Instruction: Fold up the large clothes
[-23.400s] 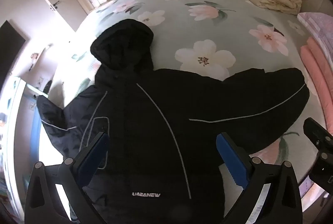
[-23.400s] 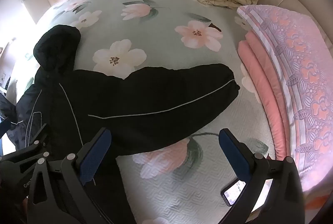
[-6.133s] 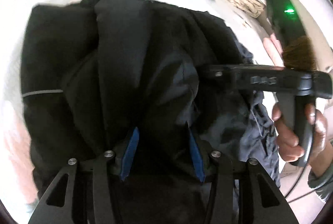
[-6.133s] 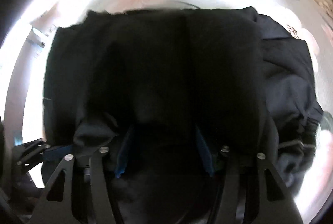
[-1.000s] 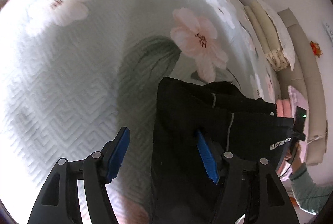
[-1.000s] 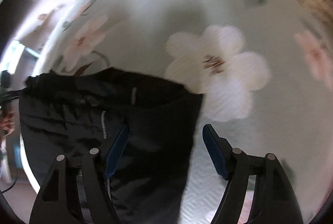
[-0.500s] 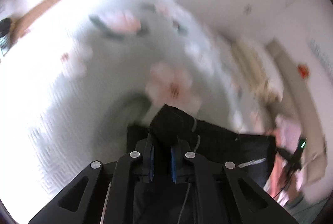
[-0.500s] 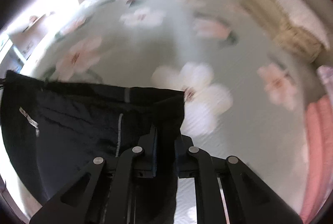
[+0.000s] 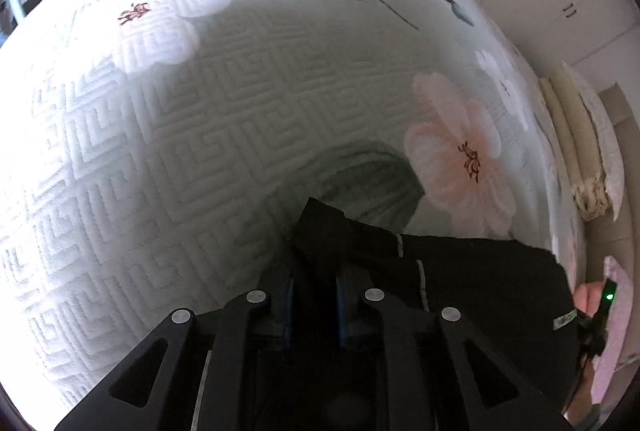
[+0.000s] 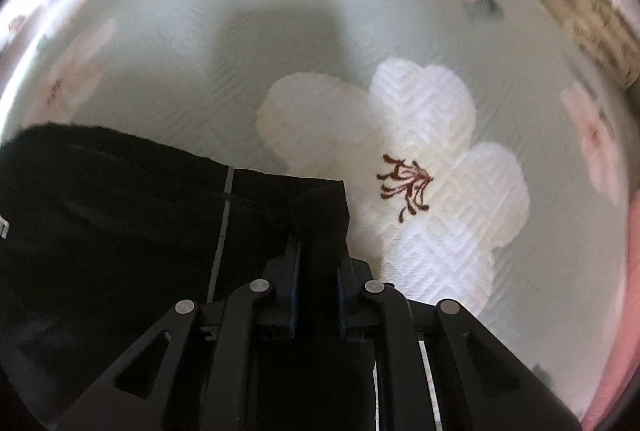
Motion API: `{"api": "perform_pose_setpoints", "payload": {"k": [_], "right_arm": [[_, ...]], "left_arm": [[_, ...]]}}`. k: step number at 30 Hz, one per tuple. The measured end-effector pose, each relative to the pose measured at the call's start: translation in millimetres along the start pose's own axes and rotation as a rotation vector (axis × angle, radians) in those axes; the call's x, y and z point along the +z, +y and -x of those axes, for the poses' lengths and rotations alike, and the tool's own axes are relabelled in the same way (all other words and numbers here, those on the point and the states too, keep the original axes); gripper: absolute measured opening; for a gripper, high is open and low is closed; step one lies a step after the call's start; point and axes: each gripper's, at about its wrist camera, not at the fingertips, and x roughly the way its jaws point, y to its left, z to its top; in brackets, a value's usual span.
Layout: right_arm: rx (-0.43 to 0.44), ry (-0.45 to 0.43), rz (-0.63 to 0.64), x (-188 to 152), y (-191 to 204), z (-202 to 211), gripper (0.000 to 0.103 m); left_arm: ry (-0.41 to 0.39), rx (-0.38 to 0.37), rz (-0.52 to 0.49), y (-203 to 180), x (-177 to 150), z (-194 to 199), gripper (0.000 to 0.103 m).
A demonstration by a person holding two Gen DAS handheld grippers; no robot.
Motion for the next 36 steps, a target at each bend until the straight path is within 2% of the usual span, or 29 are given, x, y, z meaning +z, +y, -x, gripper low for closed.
{"api": "perform_pose_setpoints", "payload": {"k": [2,3,4,5,6,8,10,12,14,16,18,20,23,24,26,28,30,32,34,36], "right_arm": [[0.0,0.01,-0.007,2,-1,-1,0.017],[0.003,0.017,-0.018,3,-4,-1,0.018],[0.005,0.018,-0.026,4,-7,1,0.026],[0.001,0.026,-0.042,5,-14,4,0.042],[0.003,0.034,-0.067,7,-23,7,0.048],[0.059,0.033,-0.12,7,-38,19,0.051],[0.104,0.004,-0.173,2,-53,45,0.051],[0.111,-0.042,-0.186,-2,-58,74,0.056],[0.1,-0.081,-0.175,-8,-57,101,0.057],[0.131,-0.105,-0.16,-15,-48,129,0.057],[0.18,-0.128,-0.122,-26,-25,156,0.057],[0.208,-0.148,-0.077,-37,3,175,0.057],[0.283,-0.179,0.003,-51,62,196,0.057],[0.303,-0.172,0.026,-55,81,195,0.057],[0.321,-0.158,0.067,-64,109,182,0.053],[0.3,-0.115,0.117,-76,139,158,0.049],[0.242,-0.06,0.162,-92,164,120,0.049],[0.221,-0.044,0.175,-101,174,94,0.049],[0.27,-0.027,0.119,-98,167,83,0.048],[0.291,-0.022,0.107,-96,165,79,0.047]], "left_arm": [[-0.001,-0.04,0.019,6,1,3,0.022],[0.0,-0.055,0.03,11,2,8,0.032],[-0.001,-0.063,0.052,16,5,14,0.041],[-0.014,-0.064,0.081,22,6,24,0.059],[-0.027,-0.075,0.093,29,8,33,0.067],[-0.039,-0.101,0.092,36,10,53,0.067],[-0.07,-0.046,0.053,35,11,82,0.067],[-0.116,-0.001,0.042,37,13,104,0.065],[-0.147,0.008,0.077,43,16,124,0.063],[-0.163,-0.017,0.074,35,11,142,0.063],[-0.167,-0.048,0.009,8,-4,159,0.063],[-0.207,-0.084,-0.086,-35,-33,175,0.063],[-0.22,-0.111,-0.192,-94,-85,176,0.064],[-0.219,-0.116,-0.228,-112,-105,171,0.064],[-0.208,-0.077,-0.286,-143,-138,152,0.064],[-0.184,-0.008,-0.361,-162,-174,128,0.064],[-0.104,0.113,-0.396,-165,-197,83,0.063],[-0.112,0.161,-0.385,-157,-203,61,0.066],[-0.103,0.149,-0.332,-149,-197,50,0.066],[-0.098,0.17,-0.346,-155,-195,48,0.067]]}}
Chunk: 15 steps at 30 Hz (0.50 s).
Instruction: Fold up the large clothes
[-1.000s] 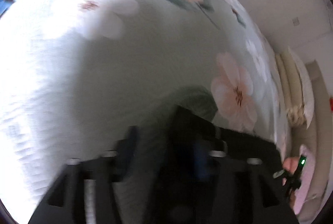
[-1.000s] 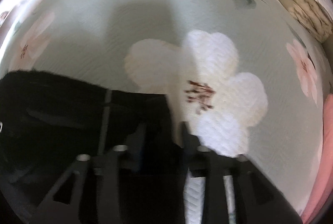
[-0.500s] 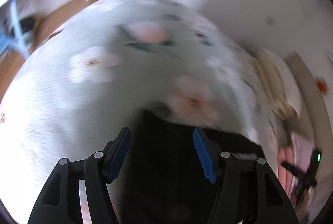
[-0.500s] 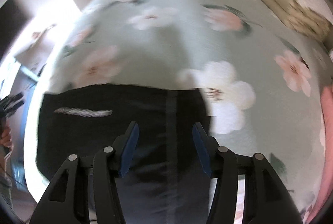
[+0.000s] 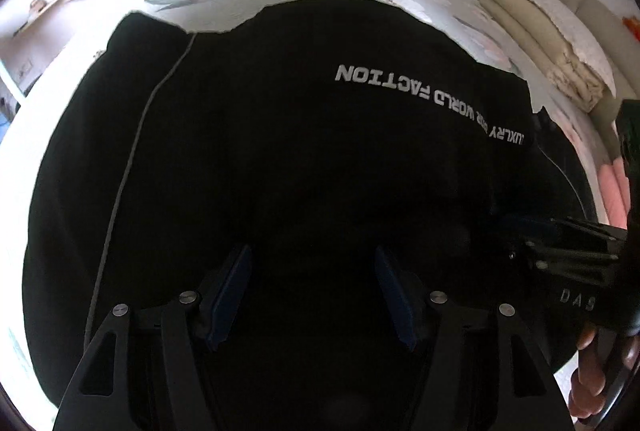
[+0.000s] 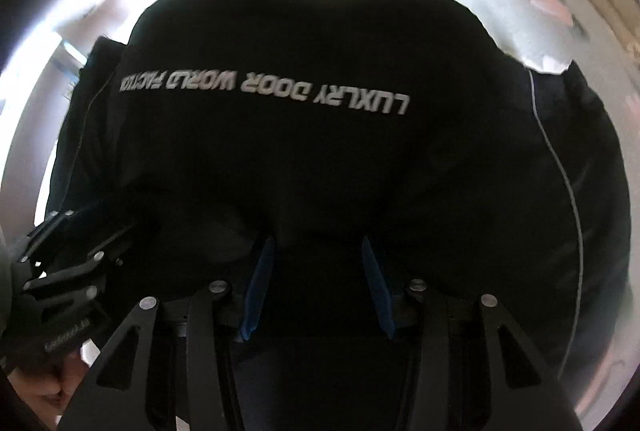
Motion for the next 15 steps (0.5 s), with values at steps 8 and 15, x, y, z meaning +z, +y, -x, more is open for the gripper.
{"api": "perform_pose_setpoints", "payload": {"k": [8,15], "right_arm": [[0.121,-0.027,-0.033,21,-11,43,0.047],[0.002,-0.134,-0.094,86,-43,53,0.047]], "left_arm": [[-0.083,-0.1,-0.013,-3,39,48,0.063],[-0.035,-0.155,0.035,-13,105,10,0.063]]}}
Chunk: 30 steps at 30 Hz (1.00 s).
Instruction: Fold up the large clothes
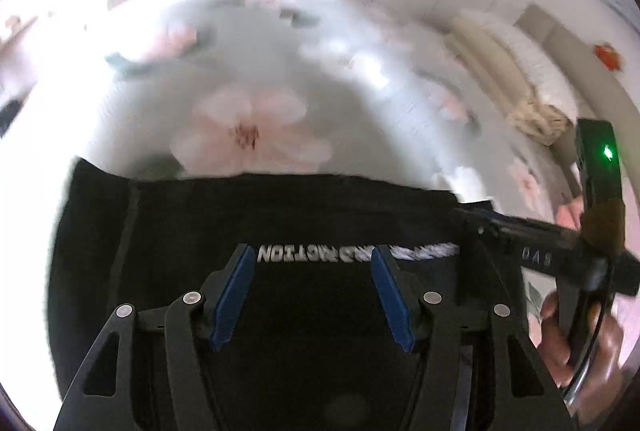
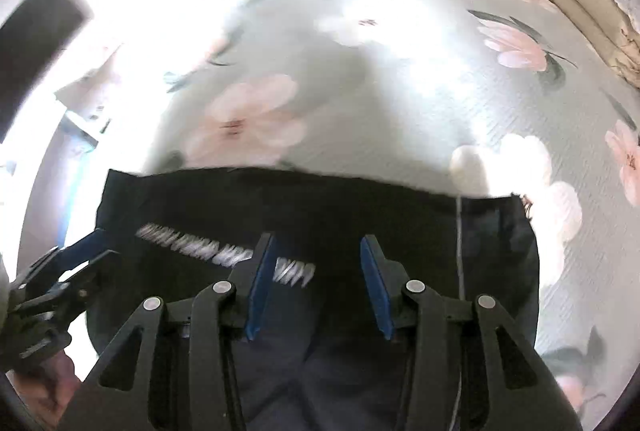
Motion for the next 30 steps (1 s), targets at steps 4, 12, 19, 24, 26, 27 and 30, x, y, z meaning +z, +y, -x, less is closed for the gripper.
{"api": "perform_pose_setpoints", "payload": {"k": [4,12,19,24,26,27,30], "right_arm": [[-0.019,0.172,-0.069,-7,-27,-76,0.048],[0.001,0.125,-0.072,-12,-38,-84,0.047],[0.084,0.027,-0.099,-44,-54,15,0.048],[0.071,0.072,-0.079,-115,-48,62,0.048],[0.05,0.107,-0.051,-137,-42,59,0.047],[-0.004,0.153,-0.015,-151,-36,45,0.047],[-0.056,0.222,0.015,-168,-31,7,0.047]], "left_arm": [[0.085,0.012,0.06,16,-1,-63,0.064],[0.061,-0.005,0.039,18,-6,-65,0.065],[-0.028,0.012,0.088,49,-42,30,0.064],[-0.012,0.1,0.14,71,-95,66,0.064],[0.028,0.14,0.155,79,-111,57,0.064],[0.067,0.148,0.168,87,-121,43,0.064],[0.076,0.135,0.205,96,-128,23,0.064]]}}
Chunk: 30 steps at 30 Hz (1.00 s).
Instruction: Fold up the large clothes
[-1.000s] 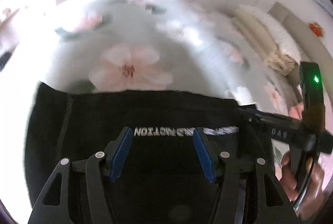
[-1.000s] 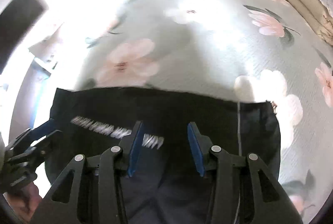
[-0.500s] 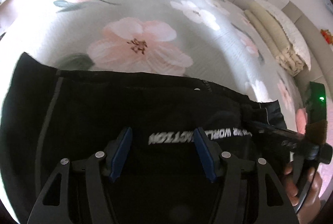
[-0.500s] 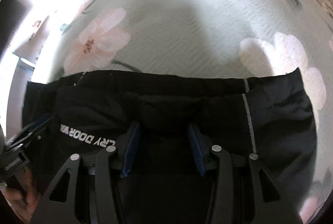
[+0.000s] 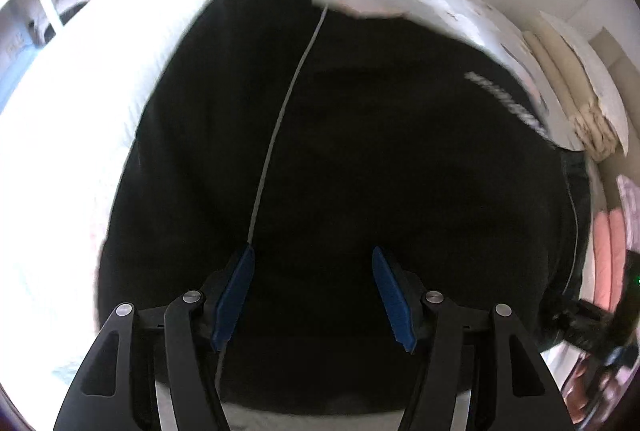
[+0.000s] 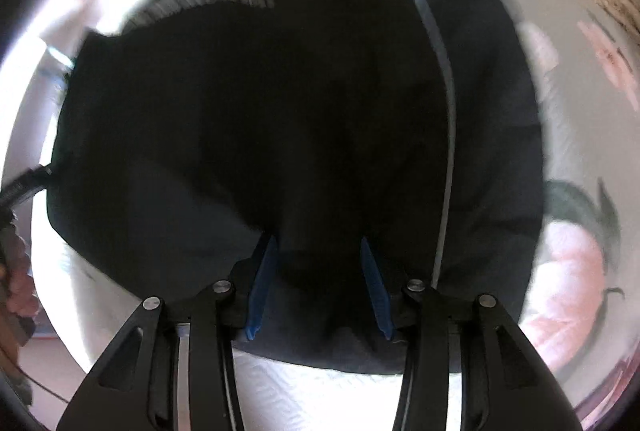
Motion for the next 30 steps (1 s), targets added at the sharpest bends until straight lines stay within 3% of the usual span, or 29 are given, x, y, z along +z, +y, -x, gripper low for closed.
{"api": "perform_pose_setpoints", "payload": {"k": [3,7,10,12,14,17,23,27,30], "right_arm": [[-0.007,0.006,-0.013,4,0,-9,0.047],[0.032,0.027,-0.034,6,-8,0,0.045],[0.099,-0.011,-0.064,6,-23,33,0.047],[0.108,-0.072,-0.081,4,-37,59,0.056],[0.098,-0.144,-0.125,2,-60,84,0.082],[0.077,-0.189,-0.201,8,-101,90,0.088],[0.165,-0.164,-0.322,28,-157,52,0.088],[0.243,-0.096,-0.343,26,-161,13,0.088],[0.323,-0.071,-0.383,22,-169,-6,0.092]], "left_arm": [[-0.013,0.093,-0.089,-12,2,-5,0.073],[0.012,0.058,-0.071,-3,7,8,0.072],[-0.027,0.063,-0.079,10,14,36,0.07],[-0.075,0.06,-0.086,23,23,59,0.07],[-0.093,0.043,-0.082,35,33,72,0.07],[-0.063,0.007,-0.032,58,54,73,0.072],[0.048,-0.133,0.101,95,74,25,0.073],[0.112,-0.245,0.204,115,72,-13,0.073],[0.17,-0.384,0.256,124,70,-36,0.075]]}}
